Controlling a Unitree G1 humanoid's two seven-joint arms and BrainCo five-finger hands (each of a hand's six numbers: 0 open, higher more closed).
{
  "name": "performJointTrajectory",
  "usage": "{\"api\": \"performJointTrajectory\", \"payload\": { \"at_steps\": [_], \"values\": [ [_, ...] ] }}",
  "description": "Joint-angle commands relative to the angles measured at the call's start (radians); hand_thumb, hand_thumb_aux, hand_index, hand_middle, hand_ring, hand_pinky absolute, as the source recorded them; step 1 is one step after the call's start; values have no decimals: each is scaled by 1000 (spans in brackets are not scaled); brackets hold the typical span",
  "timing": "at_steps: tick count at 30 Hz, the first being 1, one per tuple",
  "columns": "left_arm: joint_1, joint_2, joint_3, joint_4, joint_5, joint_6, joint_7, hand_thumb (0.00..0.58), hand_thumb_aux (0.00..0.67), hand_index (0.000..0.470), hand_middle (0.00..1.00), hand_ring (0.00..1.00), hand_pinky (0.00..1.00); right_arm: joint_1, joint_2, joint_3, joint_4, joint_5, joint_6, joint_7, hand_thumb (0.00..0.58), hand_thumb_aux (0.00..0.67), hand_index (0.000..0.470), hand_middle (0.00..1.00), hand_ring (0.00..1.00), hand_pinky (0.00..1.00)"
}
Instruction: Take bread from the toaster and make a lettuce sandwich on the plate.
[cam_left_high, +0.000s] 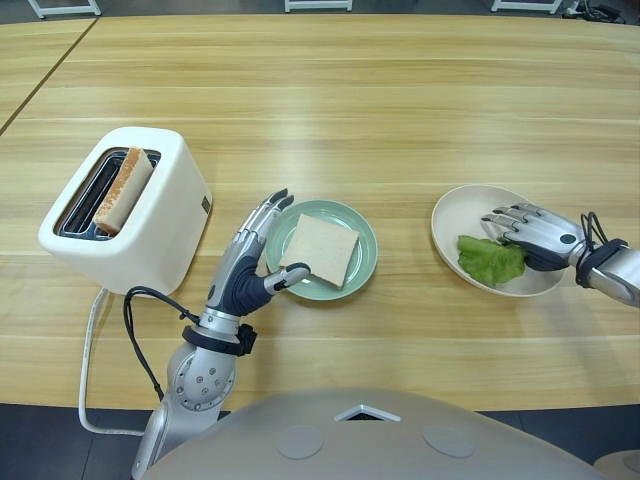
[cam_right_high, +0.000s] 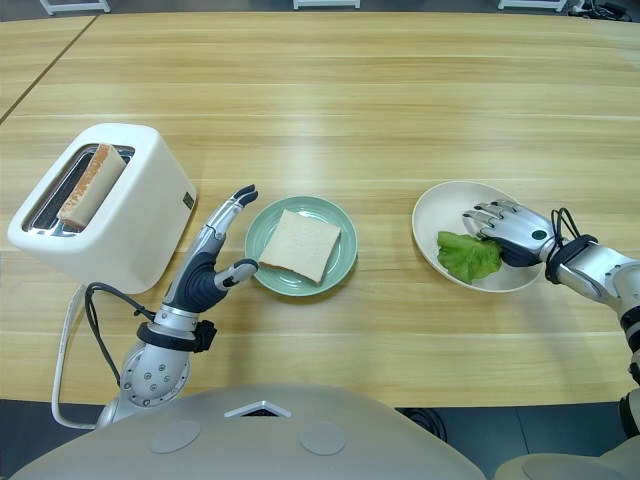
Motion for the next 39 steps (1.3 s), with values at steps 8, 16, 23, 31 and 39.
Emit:
{"api": "performJointTrajectory", "payload": {
  "at_steps": [8,16,23,31,39],
  "values": [
    [0,-22,20,-7,-20,5,-14,0,0,0,0,0,0,-30,-17,-131,-207,239,14,42,580,670,470,0,0,0],
    [-25,-29,31,22,-50,0,-13,0,0,0,0,0,0,-212,140,-87,-444,255,42,177,580,670,470,0,0,0],
    [-44,-34,45,46,-77,-8,-4,0,0,0,0,0,0,-403,406,51,-431,231,54,261,580,670,470,0,0,0],
    [-52,-34,52,59,-99,-16,-5,0,0,0,0,0,0,-429,628,154,-301,256,70,260,580,670,470,0,0,0],
    [-44,-34,52,62,-106,-20,-5,0,0,0,0,0,0,-369,656,183,-197,346,29,331,580,670,470,0,0,0]
  ]
}}
